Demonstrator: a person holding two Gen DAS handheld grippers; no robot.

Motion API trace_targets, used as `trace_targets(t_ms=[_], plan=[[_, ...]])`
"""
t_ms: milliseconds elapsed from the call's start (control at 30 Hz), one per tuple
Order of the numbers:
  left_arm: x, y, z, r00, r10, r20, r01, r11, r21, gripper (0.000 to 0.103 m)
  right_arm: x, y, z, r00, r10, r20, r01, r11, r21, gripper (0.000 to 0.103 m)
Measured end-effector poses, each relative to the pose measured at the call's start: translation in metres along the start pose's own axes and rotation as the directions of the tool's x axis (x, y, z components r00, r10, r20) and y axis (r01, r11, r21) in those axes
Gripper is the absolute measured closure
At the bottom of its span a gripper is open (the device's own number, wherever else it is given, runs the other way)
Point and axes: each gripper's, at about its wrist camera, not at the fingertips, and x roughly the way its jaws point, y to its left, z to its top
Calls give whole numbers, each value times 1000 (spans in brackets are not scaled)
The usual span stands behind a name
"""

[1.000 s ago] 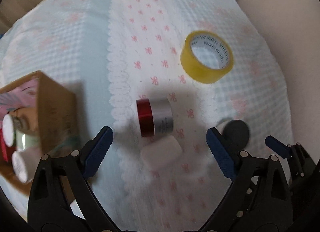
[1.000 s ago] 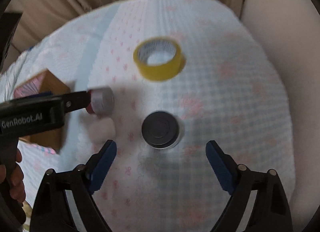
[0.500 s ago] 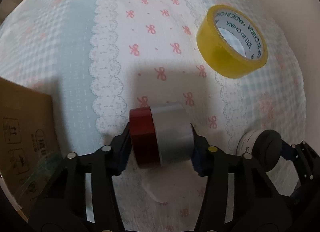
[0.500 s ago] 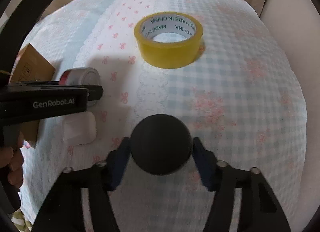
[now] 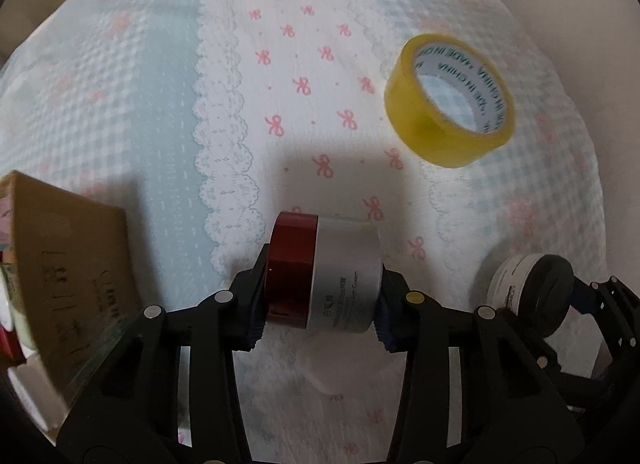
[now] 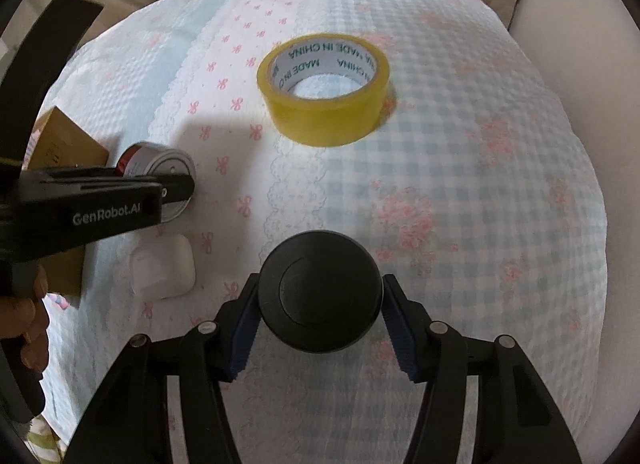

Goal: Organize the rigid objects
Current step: 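Grasp red-silver jar with left tool while right tool grasps black-lidded jar, then carry both jars over the cardboard box, lower them in and open both tools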

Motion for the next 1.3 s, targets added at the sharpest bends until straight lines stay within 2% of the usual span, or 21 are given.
trace_targets(t_ms=[233,433,567,767,867,1000,1133,1300], plan=[[-79,-7,-9,995,-17,102,17,1000,-6,64,-56,-1,2,997,-8,74,4,999,49,50],[-184,8,-20,976,-40,212,54,997,-61,64,-137,5,9,991,-4,137,-7,997,81,50],[-248,35,-34,959,-32,281,67,991,-116,64,-187,26,23,983,20,181,-27,999,37,50],[-314,101,-60,933,48,356,19,983,-183,64,-239,78,37,967,60,249,-49,998,-48,50],[-330,139,-73,928,79,365,-3,979,-204,64,-251,111,43,958,96,269,-79,994,-73,50],[-341,190,-89,931,78,356,-5,979,-202,64,-263,158,49,950,136,279,-120,990,-74,50],[-339,236,-100,942,60,332,-1,985,-175,64,-266,206,54,949,148,279,-141,989,-44,50],[-320,291,-109,958,30,285,9,991,-133,64,-242,268,57,958,168,233,-176,984,16,50]])
